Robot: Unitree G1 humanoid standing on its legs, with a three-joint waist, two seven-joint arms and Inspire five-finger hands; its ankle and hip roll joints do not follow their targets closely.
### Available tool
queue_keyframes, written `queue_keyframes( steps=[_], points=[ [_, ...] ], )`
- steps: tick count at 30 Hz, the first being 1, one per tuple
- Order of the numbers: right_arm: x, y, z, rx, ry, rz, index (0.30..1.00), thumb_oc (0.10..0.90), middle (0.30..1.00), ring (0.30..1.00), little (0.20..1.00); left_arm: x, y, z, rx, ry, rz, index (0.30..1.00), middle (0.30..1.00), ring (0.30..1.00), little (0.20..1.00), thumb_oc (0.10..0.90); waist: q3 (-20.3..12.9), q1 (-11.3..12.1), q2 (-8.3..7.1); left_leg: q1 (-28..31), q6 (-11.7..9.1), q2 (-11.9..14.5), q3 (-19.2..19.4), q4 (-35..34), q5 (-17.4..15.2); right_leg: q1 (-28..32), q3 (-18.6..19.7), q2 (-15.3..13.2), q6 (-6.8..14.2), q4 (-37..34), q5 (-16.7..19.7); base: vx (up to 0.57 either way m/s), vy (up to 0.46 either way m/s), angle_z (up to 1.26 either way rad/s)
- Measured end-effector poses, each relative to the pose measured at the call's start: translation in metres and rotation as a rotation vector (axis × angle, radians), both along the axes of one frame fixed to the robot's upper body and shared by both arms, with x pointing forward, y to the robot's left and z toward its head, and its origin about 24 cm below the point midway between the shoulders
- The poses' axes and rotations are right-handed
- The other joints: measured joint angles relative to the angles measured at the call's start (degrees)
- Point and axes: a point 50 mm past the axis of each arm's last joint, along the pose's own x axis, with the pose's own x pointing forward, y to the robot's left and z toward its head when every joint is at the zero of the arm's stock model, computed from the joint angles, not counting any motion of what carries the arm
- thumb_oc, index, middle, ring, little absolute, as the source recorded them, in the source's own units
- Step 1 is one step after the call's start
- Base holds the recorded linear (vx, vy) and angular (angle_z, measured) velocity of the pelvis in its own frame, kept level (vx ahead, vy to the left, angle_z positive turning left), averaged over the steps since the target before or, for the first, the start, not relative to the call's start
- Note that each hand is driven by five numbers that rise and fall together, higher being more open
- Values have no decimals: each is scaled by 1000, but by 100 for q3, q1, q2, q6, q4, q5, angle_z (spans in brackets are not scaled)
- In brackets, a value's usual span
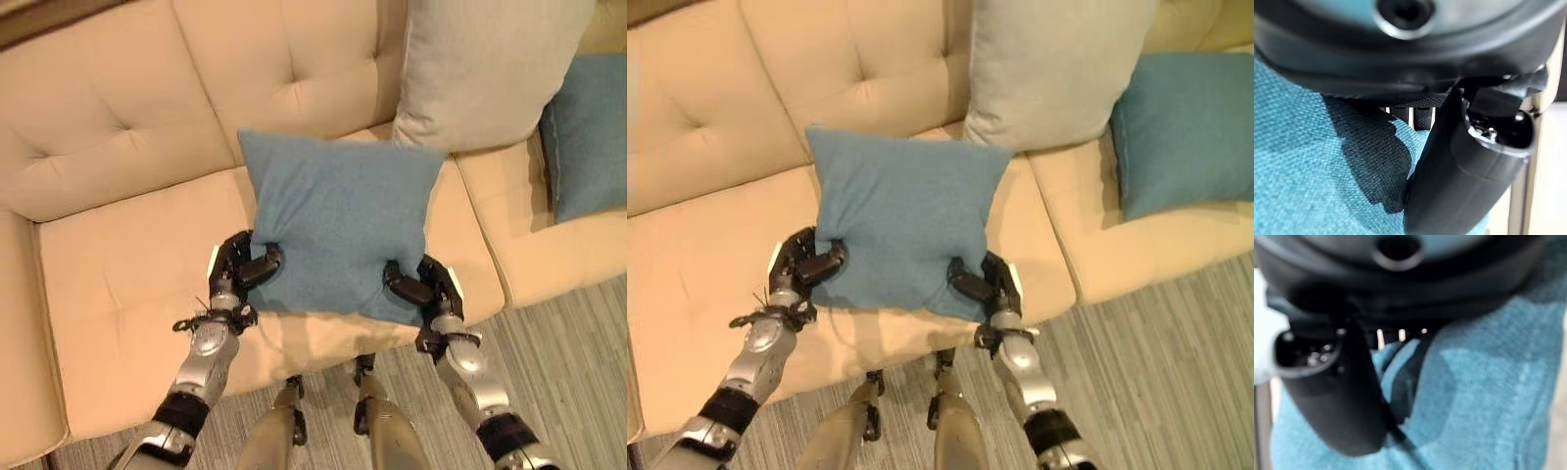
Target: Pick up all the scattered cushions and arrange them neatly on the sofa.
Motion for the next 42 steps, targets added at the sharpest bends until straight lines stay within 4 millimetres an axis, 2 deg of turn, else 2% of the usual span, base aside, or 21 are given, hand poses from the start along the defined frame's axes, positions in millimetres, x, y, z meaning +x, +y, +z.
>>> queue_keyframes(
  steps=[2, 8, 11, 12, 13, 14, 15, 17, 21, 22, 23, 25, 28, 29, 30, 31, 33, 34, 38, 39, 42],
  points=[
    [-12, 0, 3, -2, -20, 31, 300, 400, 300, 300, 300, -18, 4, -5, -23, 6, 5, 300, 300, 300, 300, 400, -83, 66, 72, 127, 12, 4, -76, -12, -54, 147, -57, 1, -8, 0, -85, 49, 18, 20],
    [-16, -1, 23, 5, -103, 68, 300, 400, 300, 300, 300, -32, 9, 6, -58, -51, 21, 300, 300, 300, 300, 400, -140, 262, 164, 416, 23, 10, -203, 11, -15, 502, -174, 12, -32, 2, -67, 46, 38, 13],
    [-18, -3, 27, -3, -119, 74, 300, 400, 300, 300, 300, -38, 9, 6, -67, -52, 11, 300, 300, 300, 300, 400, -453, 408, 156, 602, 57, -17, -342, 13, -61, 784, -199, 14, 62, 10, -166, -32, -21, 23],
    [-21, -6, 24, -4, -108, 63, 300, 400, 300, 300, 300, -37, 7, 4, -77, -50, 8, 300, 300, 300, 300, 400, -481, 379, 163, 623, 57, -32, -539, 15, -58, 925, -169, 30, 97, 13, -225, -67, -38, 80],
    [-26, -10, 19, -2, -88, 46, 300, 400, 300, 300, 300, -37, 3, 2, -83, -41, -3, 300, 300, 300, 300, 400, -584, 255, 144, 622, 28, -58, -816, 15, -28, 1055, -78, 13, 138, 47, -360, -80, -64, 117],
    [-30, -11, 14, 3, -67, 34, 300, 400, 300, 300, 300, -38, 1, 0, -81, -32, -18, 300, 300, 300, 300, 400, -700, 217, 80, 637, 10, -71, -996, 17, -1, 1083, 238, 11, 169, 155, -547, -89, -88, 113],
    [-31, -11, 12, 3, -56, 35, 300, 400, 300, 300, 300, -40, 1, -3, -76, -19, -22, 300, 300, 300, 300, 400, -768, 290, -12, 635, -10, -64, -1099, 30, 18, 1089, 611, 39, 215, 224, -704, -94, -105, 72],
    [-31, -8, 11, 1, -53, 48, 300, 400, 300, 300, 300, -42, 5, -9, -66, 8, -12, 300, 300, 300, 300, 400, -833, 408, -84, 572, -77, -55, -1256, 71, 62, 1163, 716, 127, 195, 183, -735, -104, -111, 53],
    [-36, -15, 8, -13, -38, 27, 300, 400, 300, 300, 300, -42, -3, -13, -83, 27, -27, 300, 300, 300, 300, 400, -876, 337, -51, 208, -470, -56, -1930, 82, 403, 1389, 6, 291, 90, -2, -795, -150, -60, 124],
    [-37, -18, 8, -19, -34, 18, 300, 400, 300, 300, 300, -43, -6, -15, -91, 36, -36, 300, 300, 300, 300, 400, -911, 304, 18, 23, -490, -16, -1823, 73, 504, 1377, -304, 377, 43, -1, -813, -182, 77, 155],
    [-36, -18, 8, -25, -35, 20, 300, 400, 300, 300, 300, -44, -5, -18, -99, 54, -33, 300, 300, 300, 300, 400, -936, 318, 75, -173, -294, 205, -1273, 92, 251, 1331, -553, 425, -106, 2, -793, -127, 75, 127],
    [-35, -14, 8, -29, -37, 35, 300, 400, 300, 300, 300, -47, -1, -25, -94, 89, -24, 300, 300, 300, 300, 400, -918, 340, -78, -314, -44, 379, -185, 417, -9, 1236, -685, 192, -176, 42, -772, -34, 133, 50],
    [-39, -17, 5, -49, -13, 34, 300, 400, 300, 300, 300, -51, -2, -34, -94, 136, -28, 300, 300, 300, 300, 400, -887, 227, -218, -23, -76, 514, -42, 925, -188, 1307, -767, -199, -75, 126, -742, -3, 138, 25],
    [-40, -20, 4, -59, -7, 28, 300, 400, 300, 300, 300, -51, -6, -34, -101, 138, -39, 300, 300, 300, 300, 400, -914, 153, -171, 121, -94, 637, -39, 859, -159, 1323, -796, -206, 16, 172, -766, -11, 115, 31],
    [-41, -24, 5, -75, -2, 22, 300, 400, 300, 300, 300, -51, -10, -35, -116, 139, -40, 300, 300, 300, 300, 400, -1005, 94, -12, 269, -246, 782, -96, 738, -131, 1279, -815, -100, 126, 253, -807, 11, 126, 18],
    [-42, -26, 5, -77, -2, 16, 300, 400, 300, 300, 300, -51, -11, -35, -119, 138, -44, 300, 300, 300, 300, 400, -1012, 60, -1, 310, -341, 790, -70, 651, -201, 1270, -826, -97, 169, 269, -796, 36, 205, 16],
    [-42, -20, 3, -38, -5, -4, 300, 400, 300, 300, 300, -47, -9, -31, -102, 123, -51, 300, 300, 300, 300, 400, -951, 6, -352, 322, -351, 601, 8, 525, -206, 1254, -836, -305, 309, 284, -750, 103, 317, 23],
    [-44, -19, 0, -19, 1, -20, 300, 400, 300, 300, 300, -47, -5, -31, -82, 133, -55, 300, 300, 300, 300, 400, -1008, -56, -502, 324, -250, 427, -9, 318, -133, 1263, -935, -461, 344, 284, -729, 153, 421, 33],
    [-45, -13, -3, -1, 8, -21, 300, 400, 300, 300, 300, -47, -3, -31, -68, 134, -63, 300, 300, 300, 300, 400, -1044, -52, -529, 389, -57, 119, -37, 240, -103, 1123, -888, -825, 375, 536, -747, 59, 265, 11],
    [-45, -6, -5, 22, 15, -15, 300, 400, 300, 300, 300, -47, 5, -29, -33, 135, -62, 300, 300, 300, 300, 400, -1043, 10, -532, 393, 19, -1, 33, 279, -151, 1017, -673, -941, 411, 718, -715, 16, 302, -11],
    [-45, 8, -9, 55, 29, 21, 300, 400, 300, 300, 300, -50, 19, -28, 6, 138, -32, 300, 300, 300, 300, 400, -1044, 72, -529, 471, 113, -6, 285, 289, -213, 659, -313, -1025, 397, 1224, -673, 13, 163, -42]
  ],
)
